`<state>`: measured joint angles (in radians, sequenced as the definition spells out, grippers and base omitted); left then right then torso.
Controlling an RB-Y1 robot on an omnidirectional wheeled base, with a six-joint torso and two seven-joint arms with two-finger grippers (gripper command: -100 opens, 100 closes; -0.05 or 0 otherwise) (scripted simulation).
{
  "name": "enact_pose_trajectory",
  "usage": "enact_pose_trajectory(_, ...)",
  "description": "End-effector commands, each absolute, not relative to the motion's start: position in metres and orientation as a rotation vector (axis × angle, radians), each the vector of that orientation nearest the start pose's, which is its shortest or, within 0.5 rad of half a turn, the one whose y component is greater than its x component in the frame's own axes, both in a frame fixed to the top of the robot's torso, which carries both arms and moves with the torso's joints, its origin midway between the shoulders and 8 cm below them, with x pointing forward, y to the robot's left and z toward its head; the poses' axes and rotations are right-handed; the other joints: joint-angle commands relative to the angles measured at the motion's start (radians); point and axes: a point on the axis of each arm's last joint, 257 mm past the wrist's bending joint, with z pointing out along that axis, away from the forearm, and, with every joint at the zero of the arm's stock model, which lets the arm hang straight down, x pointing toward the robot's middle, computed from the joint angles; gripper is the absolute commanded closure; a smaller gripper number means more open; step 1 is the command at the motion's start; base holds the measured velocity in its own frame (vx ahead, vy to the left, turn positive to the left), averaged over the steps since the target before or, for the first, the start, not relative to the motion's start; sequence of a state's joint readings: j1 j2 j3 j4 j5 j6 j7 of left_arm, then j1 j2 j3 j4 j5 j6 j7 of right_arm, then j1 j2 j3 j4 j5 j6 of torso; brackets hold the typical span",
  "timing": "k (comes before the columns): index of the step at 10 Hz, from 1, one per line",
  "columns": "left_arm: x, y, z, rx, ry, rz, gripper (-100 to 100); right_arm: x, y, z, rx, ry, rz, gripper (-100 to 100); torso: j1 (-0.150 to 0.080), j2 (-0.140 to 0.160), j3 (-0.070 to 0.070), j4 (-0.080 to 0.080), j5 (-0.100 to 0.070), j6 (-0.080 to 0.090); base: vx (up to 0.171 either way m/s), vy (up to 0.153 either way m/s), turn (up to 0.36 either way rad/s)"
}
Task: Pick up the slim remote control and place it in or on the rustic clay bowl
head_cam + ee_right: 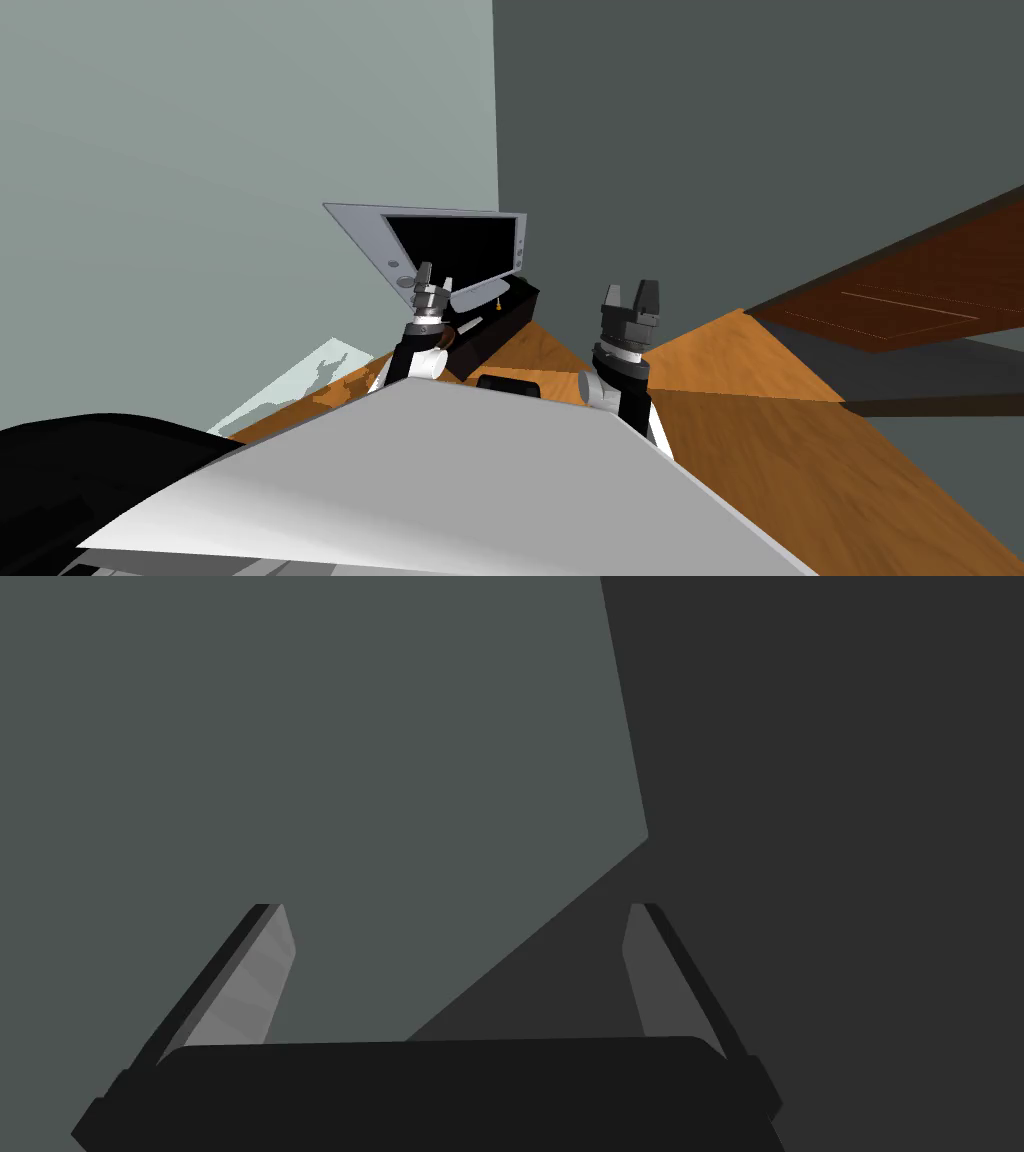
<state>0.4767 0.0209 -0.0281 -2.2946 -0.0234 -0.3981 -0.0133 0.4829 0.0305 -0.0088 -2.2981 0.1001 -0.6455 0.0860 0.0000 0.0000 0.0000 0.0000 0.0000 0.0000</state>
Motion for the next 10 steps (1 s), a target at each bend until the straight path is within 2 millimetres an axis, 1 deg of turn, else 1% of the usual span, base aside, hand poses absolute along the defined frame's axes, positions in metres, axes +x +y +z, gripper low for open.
enact_pose_trajectory(1, 0.369, 0.265, 0.004, -0.701, 0.747, -1.302, -100, 0.316, -0.262, 0.062, 0.442, 0.541, 1.193, 0, 0.0, 0.0, 0.0, 0.0, 0.0, 0.0, 0.028, -0.01, -0.087)
enact_pose_trajectory(3, 0.378, 0.269, -0.017, -0.749, 0.802, -1.31, -100, 0.316, -0.262, 0.062, 0.442, 0.541, 1.193, 0, 0.0, -0.003, -0.002, -0.001, 0.0, 0.0, 0.057, -0.009, -0.106)
enact_pose_trajectory(5, 0.388, 0.276, -0.045, -0.827, 0.861, -1.318, -100, 0.316, -0.262, 0.062, 0.442, 0.541, 1.193, 0, 0.0, -0.005, -0.003, -0.001, 0.0, 0.0, 0.075, -0.008, -0.11)
enact_pose_trajectory(6, 0.388, 0.276, -0.045, -0.828, 0.862, -1.317, -100, 0.316, -0.262, 0.062, 0.442, 0.541, 1.193, 0, 0.0, -0.005, -0.003, -0.001, 0.0, 0.0, 0.052, -0.014, -0.037)
enact_pose_trajectory(8, 0.397, 0.286, -0.08, -0.933, 0.922, -1.32, -100, 0.316, -0.262, 0.062, 0.442, 0.541, 1.193, 0, -0.001, -0.004, -0.002, -0.001, 0.0, 0.0, 0.061, -0.024, -0.118)
enact_pose_trajectory(10, 0.403, 0.297, -0.118, -1.055, 0.973, -1.319, -100, 0.316, -0.262, 0.062, 0.442, 0.541, 1.193, 0, -0.002, -0.006, -0.004, -0.001, 0.0, 0.0, 0.117, -0.017, -0.196)
